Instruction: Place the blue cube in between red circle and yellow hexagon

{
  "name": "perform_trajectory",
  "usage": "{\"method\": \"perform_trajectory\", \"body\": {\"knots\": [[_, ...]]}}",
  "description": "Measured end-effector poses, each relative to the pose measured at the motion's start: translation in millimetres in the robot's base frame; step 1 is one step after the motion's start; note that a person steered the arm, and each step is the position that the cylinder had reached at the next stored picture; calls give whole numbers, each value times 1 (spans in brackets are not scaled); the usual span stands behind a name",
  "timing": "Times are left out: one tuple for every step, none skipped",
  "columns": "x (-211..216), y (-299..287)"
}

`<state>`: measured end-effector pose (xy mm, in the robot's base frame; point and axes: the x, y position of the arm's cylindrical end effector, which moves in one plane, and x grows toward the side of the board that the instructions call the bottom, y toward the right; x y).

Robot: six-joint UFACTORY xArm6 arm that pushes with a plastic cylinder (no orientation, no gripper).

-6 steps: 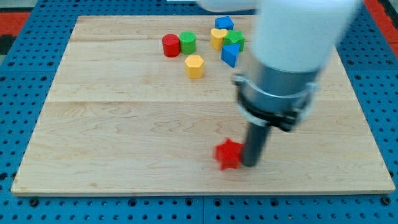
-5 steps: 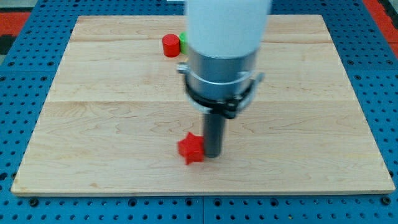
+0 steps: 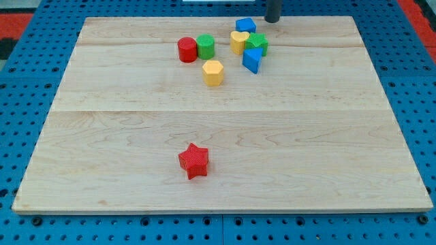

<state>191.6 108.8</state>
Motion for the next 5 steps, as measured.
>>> {"method": "perform_trajectory", "body": {"knots": [[15, -33], [16, -89], [48, -94], [84, -86], [116, -79]]}}
